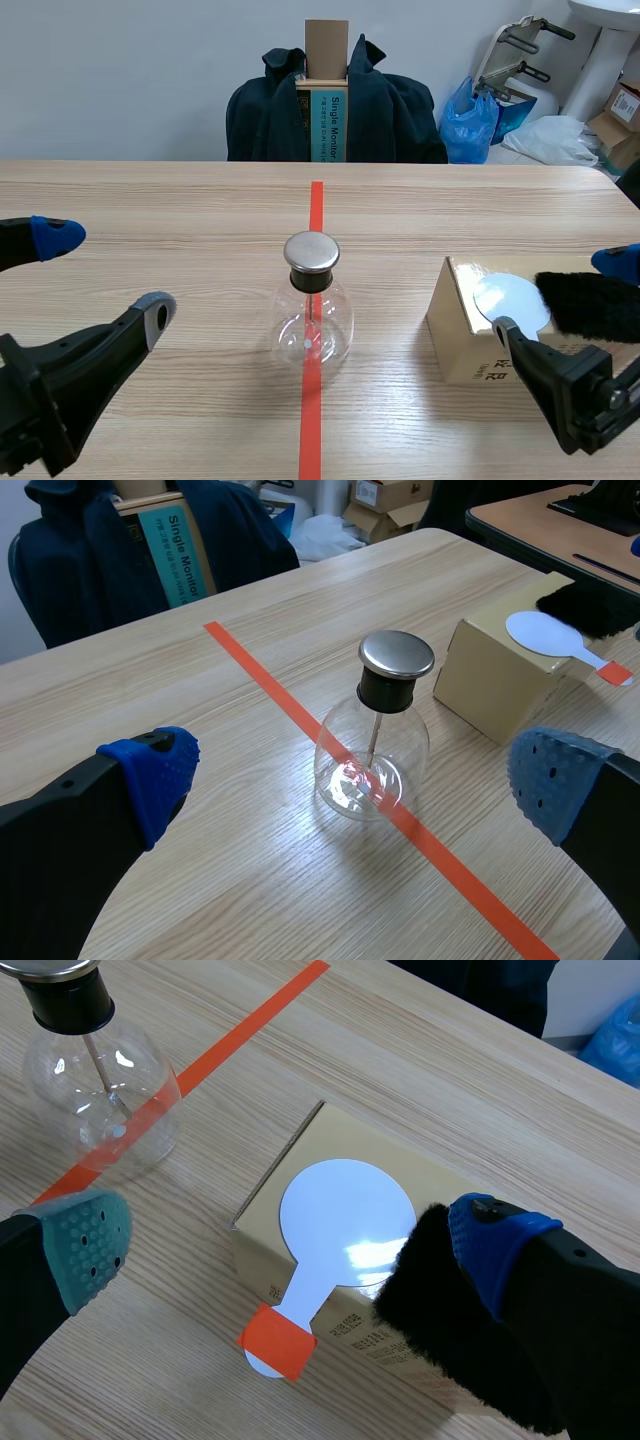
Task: Do the electroscope experiment.
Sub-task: 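Pick up the white charging plate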
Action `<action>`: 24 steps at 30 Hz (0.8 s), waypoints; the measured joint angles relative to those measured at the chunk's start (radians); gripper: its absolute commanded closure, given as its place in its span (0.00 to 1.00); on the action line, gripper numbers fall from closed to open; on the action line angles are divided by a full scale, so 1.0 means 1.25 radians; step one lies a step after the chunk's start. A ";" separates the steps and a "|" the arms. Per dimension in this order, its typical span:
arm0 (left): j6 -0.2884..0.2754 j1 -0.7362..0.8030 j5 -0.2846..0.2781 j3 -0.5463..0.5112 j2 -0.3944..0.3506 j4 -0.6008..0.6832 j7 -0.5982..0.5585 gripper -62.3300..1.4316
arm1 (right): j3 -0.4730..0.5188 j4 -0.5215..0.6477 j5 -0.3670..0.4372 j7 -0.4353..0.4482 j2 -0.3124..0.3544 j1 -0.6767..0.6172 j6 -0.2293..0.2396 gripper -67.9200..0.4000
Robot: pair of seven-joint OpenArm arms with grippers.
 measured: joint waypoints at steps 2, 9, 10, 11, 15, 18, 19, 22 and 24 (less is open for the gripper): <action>0.000 0.000 0.000 0.000 0.000 0.000 0.000 0.00 | 0.000 0.000 0.000 0.001 0.000 0.000 0.000 0.00; -0.006 0.000 0.000 0.000 0.000 0.000 0.000 0.00 | 0.000 0.015 -0.207 0.085 0.000 -0.009 0.000 0.00; -0.007 0.000 0.000 0.000 0.000 0.000 -0.001 0.00 | 0.000 0.028 -0.280 0.098 0.000 -0.018 0.000 0.00; -0.007 0.000 0.000 0.000 0.000 0.000 -0.004 0.00 | 0.000 0.044 -0.344 0.103 0.000 -0.029 0.000 0.00; -0.006 0.000 0.000 0.000 0.000 0.000 -0.006 0.00 | 0.000 0.116 -0.622 0.168 0.000 -0.095 -0.004 0.00; -0.006 -0.002 0.000 0.000 0.000 0.000 -0.006 0.00 | 0.000 0.143 -0.812 0.235 0.000 -0.158 -0.072 0.00; -0.006 -0.002 0.000 0.000 0.000 0.000 -0.006 0.00 | 0.000 0.142 -0.872 0.241 0.000 -0.178 -0.105 0.00; -0.007 -0.002 0.000 0.000 0.000 0.000 -0.006 0.00 | 0.000 0.127 -0.991 0.244 0.000 -0.230 -0.214 0.00; -0.006 -0.002 0.000 0.000 0.000 0.000 -0.006 0.00 | -0.008 0.087 -1.045 0.244 0.000 -0.243 -0.300 0.00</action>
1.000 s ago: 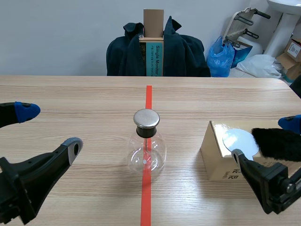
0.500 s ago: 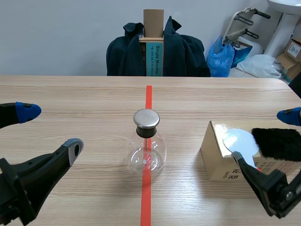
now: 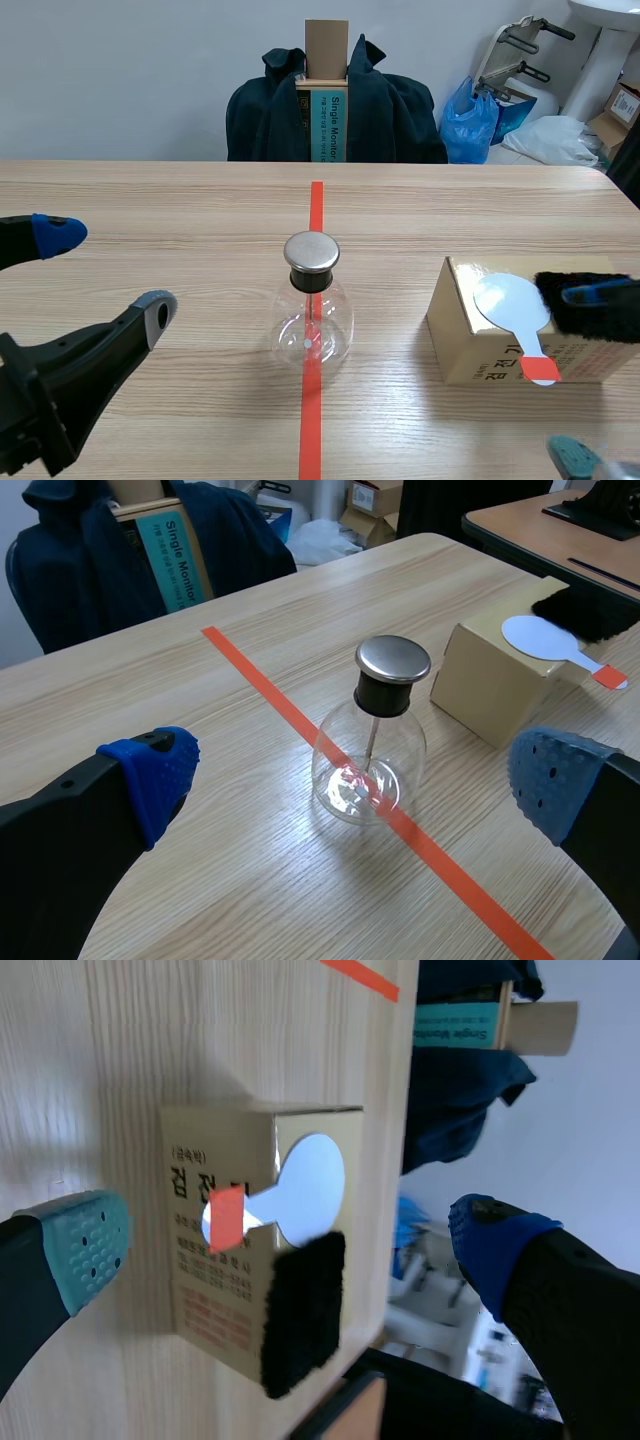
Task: Do the electroscope experiment.
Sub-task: 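Pick up the white charging plate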
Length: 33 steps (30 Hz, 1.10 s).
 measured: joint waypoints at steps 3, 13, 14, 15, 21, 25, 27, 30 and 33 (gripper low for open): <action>0.000 0.000 0.000 0.000 0.000 0.000 0.000 0.00 | -0.034 -0.087 -0.042 -0.020 0.000 0.021 -0.116 0.00; 0.000 0.000 0.000 0.000 0.000 0.000 0.000 0.00 | -0.230 -0.326 -0.102 -0.172 0.000 0.227 -0.356 0.00; 0.000 0.000 0.000 0.000 0.000 0.000 0.000 0.00 | -0.246 -0.332 -0.102 -0.190 0.000 0.245 -0.369 0.00; 0.000 0.000 0.000 0.000 0.000 0.000 0.000 0.00 | -0.262 -0.335 -0.102 -0.211 0.000 0.261 -0.375 0.00; 0.000 0.000 0.000 0.000 0.000 0.000 0.000 0.00 | -0.340 -0.358 -0.110 -0.308 0.000 0.329 -0.376 0.00; 0.000 0.000 0.000 0.000 0.000 0.000 0.000 0.00 | -0.381 -0.386 -0.110 -0.352 0.000 0.347 -0.376 0.00; 0.000 0.000 0.000 0.000 0.000 0.000 0.000 0.00 | -0.386 -0.403 -0.111 -0.356 0.000 0.346 -0.376 0.00; 0.000 0.000 0.000 0.000 0.000 0.000 0.000 0.00 | -0.386 -0.422 -0.113 -0.356 0.000 0.346 -0.373 0.00; 0.000 0.000 0.000 0.000 0.000 0.000 0.000 0.00 | -0.385 -0.423 -0.113 -0.355 0.000 0.346 -0.374 0.00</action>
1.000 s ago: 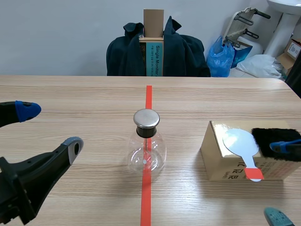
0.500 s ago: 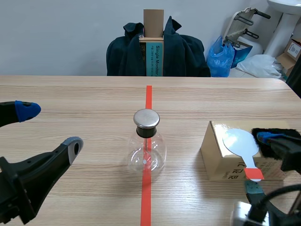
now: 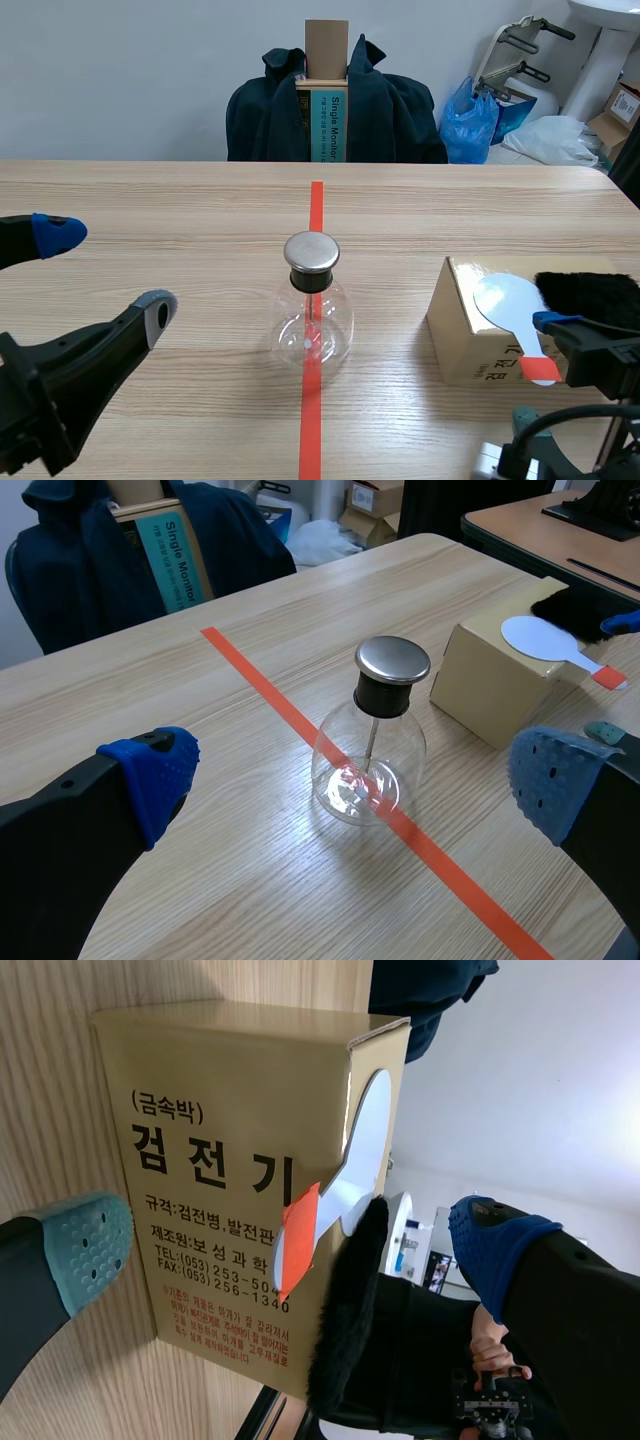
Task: Do the electroscope experiment.
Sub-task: 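Pick up the white charging plate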
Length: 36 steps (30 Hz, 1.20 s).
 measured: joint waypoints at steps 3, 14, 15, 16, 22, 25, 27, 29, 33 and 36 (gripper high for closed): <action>0.000 0.000 0.000 0.000 0.000 0.000 0.000 0.00 | 0.000 0.000 0.000 -0.003 0.000 0.000 0.000 0.15; 0.000 0.000 0.000 0.000 0.000 0.000 0.000 0.00 | 0.003 0.000 0.000 -0.003 0.000 0.000 -0.004 0.83; 0.000 0.000 0.000 0.000 0.000 0.000 0.000 0.00 | 0.006 0.000 0.000 -0.003 0.000 0.000 -0.009 0.88; 0.000 0.000 0.001 0.000 0.000 0.000 0.001 0.00 | 0.008 0.000 0.000 -0.003 0.000 0.000 -0.016 0.93; 0.000 0.000 0.042 0.000 0.000 0.000 0.004 0.00 | 0.011 0.000 -0.003 -0.003 0.000 0.000 -0.030 0.98; 0.000 0.000 0.042 0.000 0.000 0.000 0.004 0.00 | 0.011 0.000 -0.003 -0.003 0.000 0.000 -0.033 0.98; 0.000 0.000 0.042 0.000 0.000 0.000 0.004 0.00 | 0.011 0.000 -0.003 -0.003 0.002 -0.001 -0.070 0.98; 0.000 0.000 0.042 0.000 0.000 0.000 0.004 0.00 | 0.011 0.002 -0.003 0.001 0.015 -0.004 -0.124 0.98; 0.000 -0.001 0.042 0.000 0.000 0.000 0.022 0.00 | 0.021 0.041 0.008 0.002 0.071 -0.038 -0.192 0.98; -0.003 -0.016 0.080 0.000 0.000 -0.002 0.111 0.17 | 0.065 0.100 0.050 0.023 0.113 -0.088 -0.182 0.98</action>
